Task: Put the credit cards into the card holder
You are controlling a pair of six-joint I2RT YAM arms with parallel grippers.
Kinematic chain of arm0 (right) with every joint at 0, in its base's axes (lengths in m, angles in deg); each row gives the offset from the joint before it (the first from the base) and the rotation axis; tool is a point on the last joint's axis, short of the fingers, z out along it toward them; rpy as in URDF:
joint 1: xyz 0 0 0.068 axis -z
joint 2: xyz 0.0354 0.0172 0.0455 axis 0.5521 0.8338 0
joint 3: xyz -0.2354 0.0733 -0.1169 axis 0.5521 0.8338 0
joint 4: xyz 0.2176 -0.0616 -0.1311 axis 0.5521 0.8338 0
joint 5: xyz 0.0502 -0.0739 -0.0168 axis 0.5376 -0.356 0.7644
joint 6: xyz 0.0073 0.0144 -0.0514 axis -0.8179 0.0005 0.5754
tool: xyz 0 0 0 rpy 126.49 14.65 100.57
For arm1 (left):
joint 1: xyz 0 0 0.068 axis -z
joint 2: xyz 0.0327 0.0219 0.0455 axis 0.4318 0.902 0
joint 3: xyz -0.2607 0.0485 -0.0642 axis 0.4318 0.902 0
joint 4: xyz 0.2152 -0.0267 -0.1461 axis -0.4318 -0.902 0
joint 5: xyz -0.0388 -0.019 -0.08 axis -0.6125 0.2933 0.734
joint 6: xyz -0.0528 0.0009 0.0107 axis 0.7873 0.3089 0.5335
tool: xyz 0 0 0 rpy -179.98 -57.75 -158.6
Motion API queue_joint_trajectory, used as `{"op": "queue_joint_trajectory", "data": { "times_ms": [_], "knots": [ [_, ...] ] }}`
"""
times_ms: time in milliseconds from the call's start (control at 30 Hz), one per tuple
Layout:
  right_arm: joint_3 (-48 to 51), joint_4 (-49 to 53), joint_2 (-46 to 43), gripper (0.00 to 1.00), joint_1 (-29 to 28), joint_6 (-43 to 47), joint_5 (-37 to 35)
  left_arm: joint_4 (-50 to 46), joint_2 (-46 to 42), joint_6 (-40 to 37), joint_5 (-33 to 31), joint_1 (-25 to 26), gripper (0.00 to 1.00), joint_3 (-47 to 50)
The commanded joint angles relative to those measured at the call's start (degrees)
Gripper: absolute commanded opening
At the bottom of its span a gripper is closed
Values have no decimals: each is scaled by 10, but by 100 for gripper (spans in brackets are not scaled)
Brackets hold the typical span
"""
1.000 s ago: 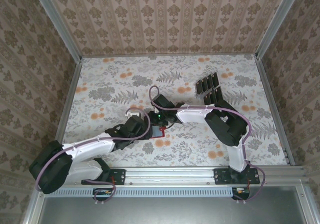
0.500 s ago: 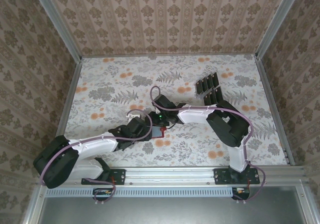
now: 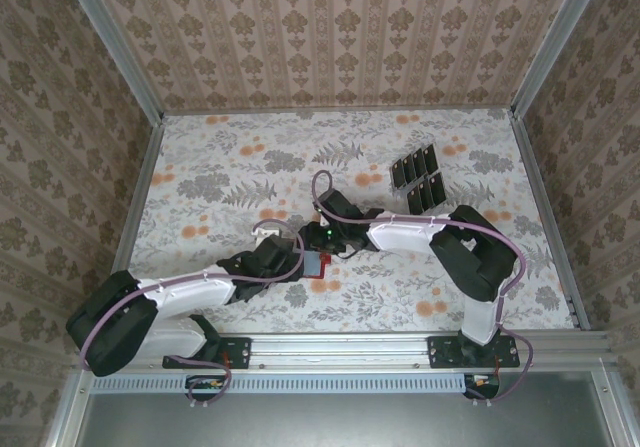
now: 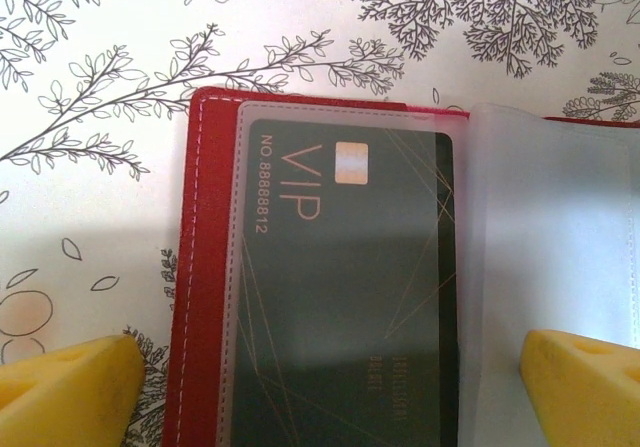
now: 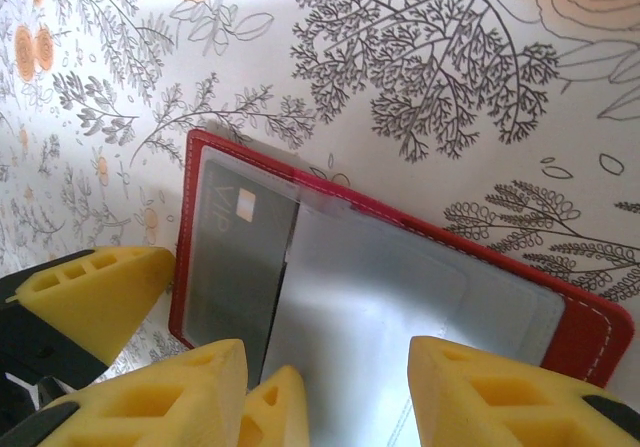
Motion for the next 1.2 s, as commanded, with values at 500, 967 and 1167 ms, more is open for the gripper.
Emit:
{"op": "queue_joint_trajectory", "data": {
  "times_ms": [500, 967, 1167],
  "knots": [
    [31, -27, 20, 48, 1, -41, -14, -19, -15, 15, -25, 0, 100, 21],
    [18, -66, 53, 48, -1, -73, 12, -10, -19, 15, -21, 0, 100, 28],
    [16, -87, 48, 48, 0, -83, 21, -25, -48, 10, -23, -1, 100, 23]
  ]
}}
